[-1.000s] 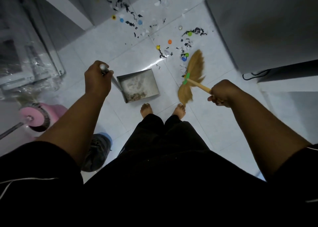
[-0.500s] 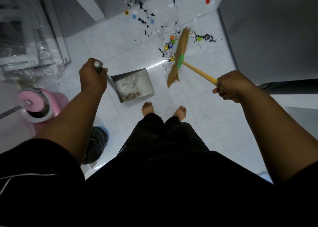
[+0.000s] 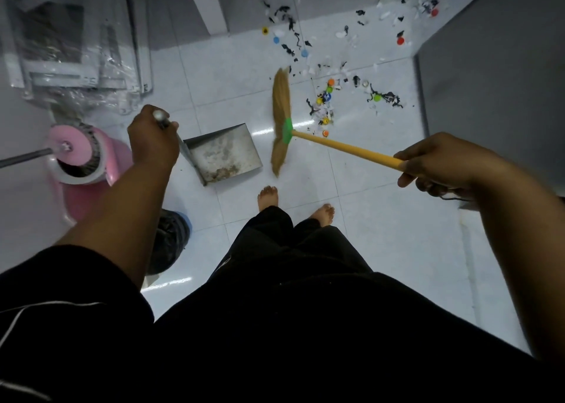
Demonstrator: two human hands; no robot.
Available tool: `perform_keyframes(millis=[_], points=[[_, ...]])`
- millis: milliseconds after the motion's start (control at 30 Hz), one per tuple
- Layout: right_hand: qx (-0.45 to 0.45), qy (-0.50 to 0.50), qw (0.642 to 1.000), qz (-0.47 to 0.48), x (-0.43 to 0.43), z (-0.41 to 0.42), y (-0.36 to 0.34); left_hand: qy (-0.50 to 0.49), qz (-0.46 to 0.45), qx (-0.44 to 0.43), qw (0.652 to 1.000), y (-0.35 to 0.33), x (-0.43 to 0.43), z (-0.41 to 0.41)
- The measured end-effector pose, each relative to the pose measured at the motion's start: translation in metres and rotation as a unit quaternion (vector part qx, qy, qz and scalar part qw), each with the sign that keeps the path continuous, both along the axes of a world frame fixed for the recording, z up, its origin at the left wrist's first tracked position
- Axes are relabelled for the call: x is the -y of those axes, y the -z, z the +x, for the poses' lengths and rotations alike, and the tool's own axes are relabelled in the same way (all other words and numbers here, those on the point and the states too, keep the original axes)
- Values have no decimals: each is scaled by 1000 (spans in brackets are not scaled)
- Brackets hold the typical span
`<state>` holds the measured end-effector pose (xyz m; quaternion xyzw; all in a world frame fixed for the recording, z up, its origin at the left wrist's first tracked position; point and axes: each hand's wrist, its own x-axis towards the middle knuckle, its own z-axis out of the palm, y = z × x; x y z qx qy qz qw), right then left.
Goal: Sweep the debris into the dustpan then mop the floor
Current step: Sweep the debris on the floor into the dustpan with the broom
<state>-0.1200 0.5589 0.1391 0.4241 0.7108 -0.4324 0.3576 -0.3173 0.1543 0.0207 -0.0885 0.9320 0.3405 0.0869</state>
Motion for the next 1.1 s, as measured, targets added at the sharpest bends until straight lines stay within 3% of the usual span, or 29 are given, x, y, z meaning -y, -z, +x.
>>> perform_keyframes(millis=[233,533,700,867,1100], points=[[38,-77,996,-32,60,-40,48,-49,-21,-16,998,-7,38,3],[97,-172,976,94,68,-39,98,-85,-53,-12,995,-7,78,6],[69,-242,955,159,50,-42,89,-66,-126,0,990,-14,91,5],[23,-171,976,134,33,-54,65,-75,-104,11,992,-15,93,10],[-56,-190,976,87,58,-99,34,-119,-64,13,991,-5,106,40]])
